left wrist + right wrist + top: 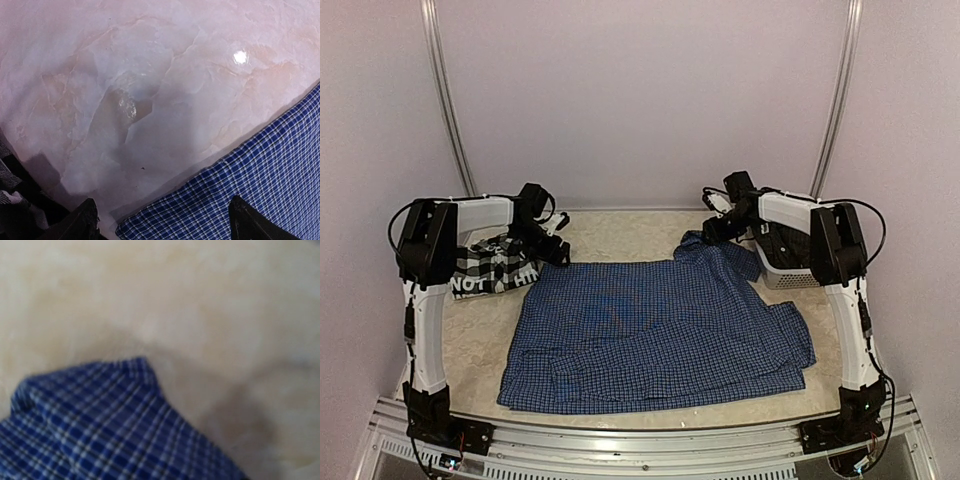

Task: Fold and stack the long sleeve shirts
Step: Pick up the 1/3-folded shirt from the center of the board.

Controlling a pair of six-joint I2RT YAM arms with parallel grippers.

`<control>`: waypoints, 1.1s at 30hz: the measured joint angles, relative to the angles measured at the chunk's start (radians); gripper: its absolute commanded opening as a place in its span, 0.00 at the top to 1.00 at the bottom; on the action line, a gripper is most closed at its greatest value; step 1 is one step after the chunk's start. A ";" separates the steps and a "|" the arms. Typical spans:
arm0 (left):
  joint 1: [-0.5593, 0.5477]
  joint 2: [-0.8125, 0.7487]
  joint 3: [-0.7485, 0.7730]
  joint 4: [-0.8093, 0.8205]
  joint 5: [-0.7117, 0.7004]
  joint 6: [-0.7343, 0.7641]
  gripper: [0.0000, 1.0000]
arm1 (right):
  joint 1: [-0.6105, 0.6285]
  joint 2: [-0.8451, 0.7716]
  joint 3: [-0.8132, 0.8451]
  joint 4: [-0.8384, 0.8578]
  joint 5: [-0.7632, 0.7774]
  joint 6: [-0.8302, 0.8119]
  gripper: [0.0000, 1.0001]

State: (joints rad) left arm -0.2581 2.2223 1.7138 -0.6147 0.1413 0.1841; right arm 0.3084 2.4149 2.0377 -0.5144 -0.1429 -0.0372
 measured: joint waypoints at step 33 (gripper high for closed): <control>0.013 0.021 0.023 -0.098 0.006 -0.023 1.00 | -0.001 0.001 0.009 -0.043 -0.050 -0.048 1.00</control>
State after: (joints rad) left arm -0.2455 2.2436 1.7367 -0.7128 0.1474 0.1612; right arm 0.3073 2.4161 2.0464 -0.5571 -0.1925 -0.0849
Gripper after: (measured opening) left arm 0.006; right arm 0.007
